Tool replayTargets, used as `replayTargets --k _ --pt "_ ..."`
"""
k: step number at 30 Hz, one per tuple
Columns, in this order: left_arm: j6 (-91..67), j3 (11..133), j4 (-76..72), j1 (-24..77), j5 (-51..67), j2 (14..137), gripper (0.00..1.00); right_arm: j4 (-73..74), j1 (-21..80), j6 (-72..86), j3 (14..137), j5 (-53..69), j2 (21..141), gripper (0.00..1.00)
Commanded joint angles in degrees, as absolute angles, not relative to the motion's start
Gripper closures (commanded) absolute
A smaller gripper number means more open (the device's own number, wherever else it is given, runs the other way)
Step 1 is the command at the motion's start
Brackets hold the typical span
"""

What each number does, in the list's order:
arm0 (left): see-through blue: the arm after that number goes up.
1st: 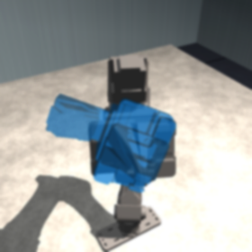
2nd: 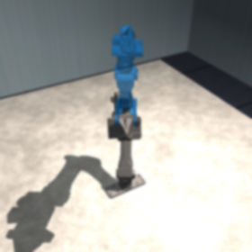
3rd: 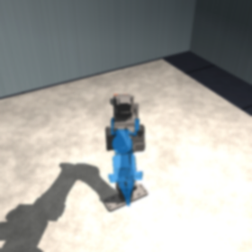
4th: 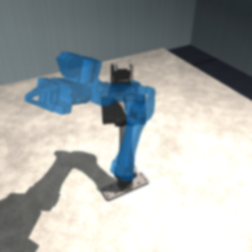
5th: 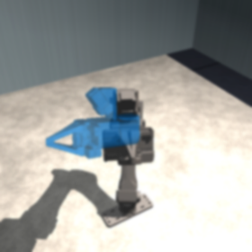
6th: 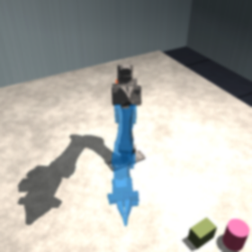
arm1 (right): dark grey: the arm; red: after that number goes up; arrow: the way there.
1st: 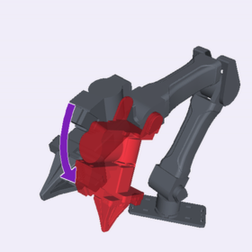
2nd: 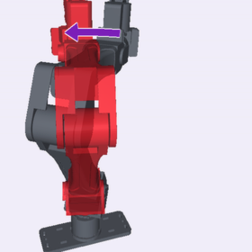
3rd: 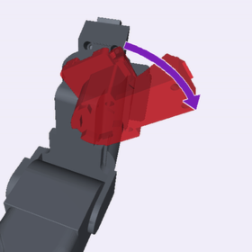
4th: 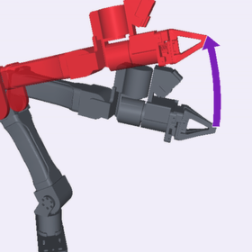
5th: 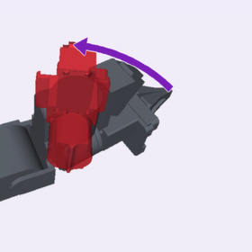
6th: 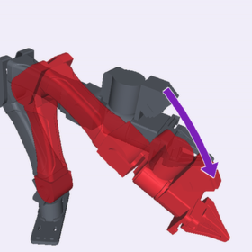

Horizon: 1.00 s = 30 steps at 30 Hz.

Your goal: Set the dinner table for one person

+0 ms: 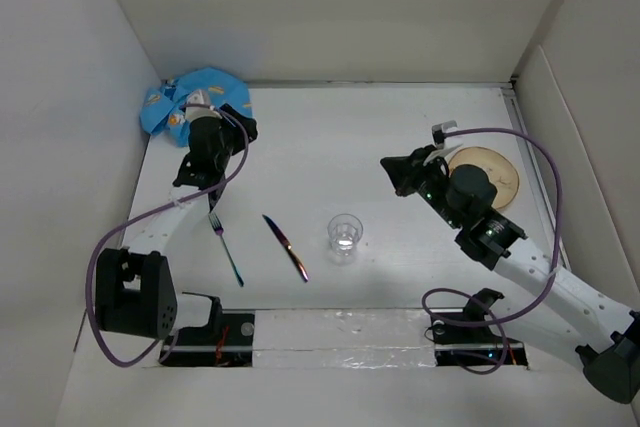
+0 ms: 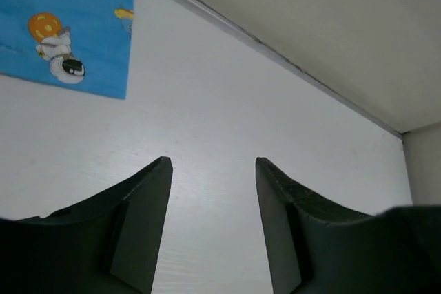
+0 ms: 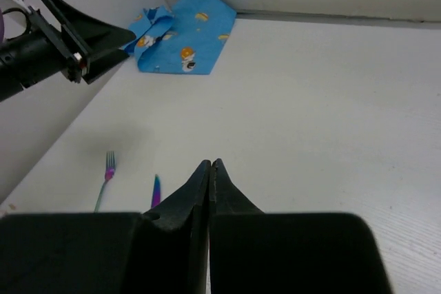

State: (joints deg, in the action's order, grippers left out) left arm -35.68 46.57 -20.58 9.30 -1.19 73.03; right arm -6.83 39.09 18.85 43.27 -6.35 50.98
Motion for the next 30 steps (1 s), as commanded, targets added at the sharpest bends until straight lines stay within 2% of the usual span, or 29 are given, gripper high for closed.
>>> replayTargets --k 1,2,3,8,9,10,11,12,13,16,20,30 --pt "-31.2 54.7 -21.7 10.8 -5.5 76.7 0.53 -13.0 38.9 20.0 41.7 -8.4 50.9 1.0" --pt "-29.3 56.8 -17.8 10.8 -6.8 78.5 0.63 -12.9 38.9 19.7 41.6 -8.2 51.4 1.0" --pt "-28.1 64.3 -13.0 11.3 -9.7 85.3 1.0 -14.9 38.9 19.9 40.8 -7.8 52.1 1.0" --pt "-24.4 72.9 -3.8 11.3 -13.3 95.3 1.0 -14.6 38.9 20.0 40.5 -8.2 53.7 1.0" --pt "-23.7 76.3 -2.6 11.3 -14.7 99.5 0.93 -14.3 38.9 20.0 40.6 -8.4 53.7 1.0" --pt "-22.3 81.4 1.4 11.9 -15.4 105.8 0.73 -13.9 38.4 20.0 40.5 -9.1 53.7 0.89" --pt "-22.2 81.5 1.4 11.9 -15.4 105.8 0.72 -13.9 38.4 20.0 40.5 -9.1 53.7 0.89" --pt "-21.5 83.0 3.6 11.9 -15.7 107.9 0.68 -13.8 38.4 20.0 40.4 -9.5 53.6 0.8" --pt "-21.1 84.6 5.1 11.9 -15.8 109.8 0.61 -14.1 37.9 20.0 40.3 -9.8 53.7 0.64" --pt "-19.9 89.7 8.9 11.9 -17.5 116.4 0.55 -14.3 37.9 19.7 40.2 -8.9 54.2 0.48" --pt "-18.6 95.2 11.9 11.9 -23.3 123.2 0.45 -14.6 37.9 19.4 40.3 -7.0 54.8 0.43" --pt "-14.5 111.3 22.2 10.7 -21.9 135.0 0.45 -14.4 37.9 19.2 40.8 -4.7 55.8 0.43"
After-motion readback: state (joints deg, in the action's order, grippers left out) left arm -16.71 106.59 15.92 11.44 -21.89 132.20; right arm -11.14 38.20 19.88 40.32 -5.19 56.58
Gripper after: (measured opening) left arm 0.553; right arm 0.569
